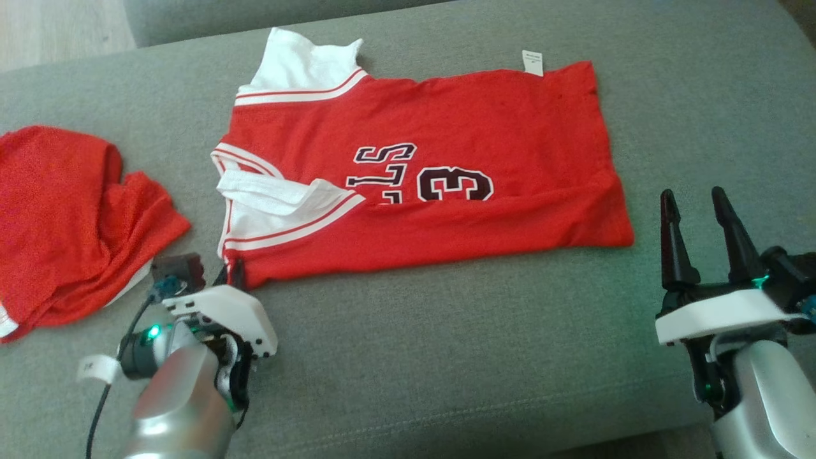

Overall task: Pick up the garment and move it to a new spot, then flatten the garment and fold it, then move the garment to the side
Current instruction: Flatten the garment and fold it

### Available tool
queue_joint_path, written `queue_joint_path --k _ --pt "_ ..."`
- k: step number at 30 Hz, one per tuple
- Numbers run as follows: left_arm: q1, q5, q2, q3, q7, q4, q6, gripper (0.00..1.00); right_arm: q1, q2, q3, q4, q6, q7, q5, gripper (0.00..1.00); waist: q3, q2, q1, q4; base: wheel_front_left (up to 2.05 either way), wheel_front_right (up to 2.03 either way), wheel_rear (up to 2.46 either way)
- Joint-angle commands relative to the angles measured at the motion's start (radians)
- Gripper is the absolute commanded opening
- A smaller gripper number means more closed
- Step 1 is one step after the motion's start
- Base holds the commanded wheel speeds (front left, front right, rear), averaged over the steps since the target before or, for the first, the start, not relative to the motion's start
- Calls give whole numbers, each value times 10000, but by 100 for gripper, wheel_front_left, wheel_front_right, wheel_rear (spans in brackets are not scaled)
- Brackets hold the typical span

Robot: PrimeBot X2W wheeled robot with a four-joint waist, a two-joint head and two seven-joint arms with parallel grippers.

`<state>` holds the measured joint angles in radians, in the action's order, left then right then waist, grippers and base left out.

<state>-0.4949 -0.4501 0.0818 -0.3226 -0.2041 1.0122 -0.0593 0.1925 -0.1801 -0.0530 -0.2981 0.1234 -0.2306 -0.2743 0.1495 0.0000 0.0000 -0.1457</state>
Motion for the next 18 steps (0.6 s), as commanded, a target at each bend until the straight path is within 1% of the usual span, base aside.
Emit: queue_joint_path --k 1,4,6,11,14,15,18 --pt "-137 78 24 76 -9 103 150 0 197 32 -71 166 73 95 31 100 70 0 0 116 0 0 0" --pt "-301 90 -3 43 -353 -160 354 0 305 228 169 -240 73 446 78 100 150 0 0 334 0 0 0" --pt "-323 124 20 62 -467 -450 400 0 417 396 333 -548 73 709 169 100 184 0 0 444 0 0 0" --pt "-178 367 85 86 -566 -1635 387 0 875 869 1088 -1520 73 1244 208 100 207 0 0 767 0 0 0" --pt "79 555 81 121 -571 -2636 369 0 1217 1044 1556 -2174 73 1442 420 100 225 0 0 982 0 0 0" --pt "79 555 81 121 -571 -2636 369 0 1217 1044 1556 -2174 73 1442 420 100 225 0 0 982 0 0 0" --pt "361 740 46 71 -573 -3472 338 0 1556 1171 2040 -2850 73 1615 594 100 241 0 0 1193 0 0 0"
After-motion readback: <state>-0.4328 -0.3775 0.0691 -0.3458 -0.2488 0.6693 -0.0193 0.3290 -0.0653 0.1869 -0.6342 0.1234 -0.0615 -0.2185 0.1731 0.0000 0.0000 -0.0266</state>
